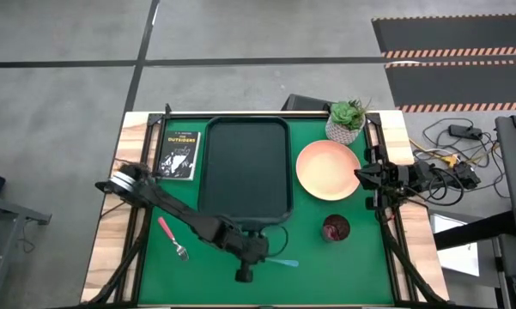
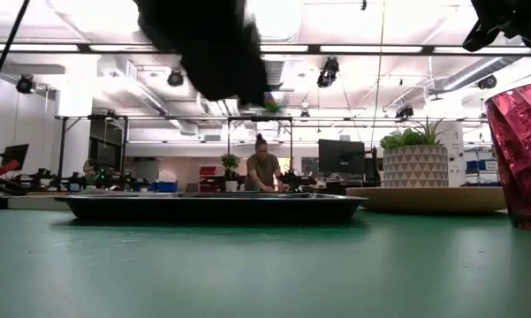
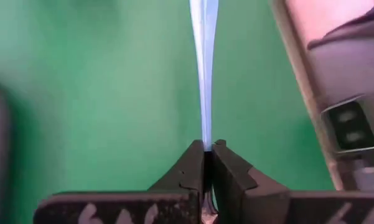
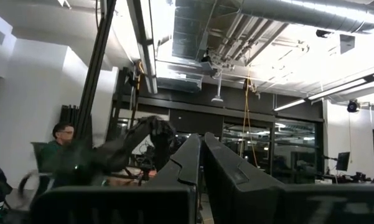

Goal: Pick and place plate/cup/fork/spoon on tray
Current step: Put the blue spoon on the bottom of the black serving tray, then put the red fork on the top of the black serving tray

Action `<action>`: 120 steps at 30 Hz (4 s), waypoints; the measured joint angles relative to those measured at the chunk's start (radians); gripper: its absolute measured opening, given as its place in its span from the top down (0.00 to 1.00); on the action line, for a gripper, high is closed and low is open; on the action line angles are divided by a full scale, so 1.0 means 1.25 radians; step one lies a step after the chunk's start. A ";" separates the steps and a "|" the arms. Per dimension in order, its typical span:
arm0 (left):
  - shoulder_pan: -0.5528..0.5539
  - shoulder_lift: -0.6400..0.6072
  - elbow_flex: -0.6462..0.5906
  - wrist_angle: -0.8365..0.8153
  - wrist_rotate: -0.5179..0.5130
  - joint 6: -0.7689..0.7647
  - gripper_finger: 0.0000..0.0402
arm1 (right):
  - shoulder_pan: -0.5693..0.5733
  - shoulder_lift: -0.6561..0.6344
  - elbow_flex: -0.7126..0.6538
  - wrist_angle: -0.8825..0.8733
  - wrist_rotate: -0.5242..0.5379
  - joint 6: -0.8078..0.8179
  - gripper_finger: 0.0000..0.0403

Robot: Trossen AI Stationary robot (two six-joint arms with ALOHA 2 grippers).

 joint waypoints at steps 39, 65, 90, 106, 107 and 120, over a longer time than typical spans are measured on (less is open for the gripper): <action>0.232 -0.270 -0.501 0.146 -0.149 0.171 0.99 | 0.000 0.002 0.000 -0.018 0.000 0.014 0.98; 0.213 -0.393 -0.439 0.140 0.033 -0.331 0.91 | 0.000 0.002 0.000 -0.020 0.000 0.013 0.98; -0.231 -0.400 -0.478 -0.473 0.089 -1.511 0.99 | 0.000 0.002 0.000 0.002 0.000 -0.015 0.98; -0.236 -0.400 -0.500 -0.494 0.088 -1.569 0.71 | 0.000 0.002 0.000 0.000 0.000 -0.015 0.98; -0.236 -0.400 -0.505 -0.495 0.088 -1.569 0.70 | 0.000 0.002 0.000 0.000 0.000 -0.015 0.98; -0.236 -0.400 -0.522 -0.488 0.121 -1.551 0.69 | 0.000 0.002 0.000 -0.001 0.000 -0.005 0.98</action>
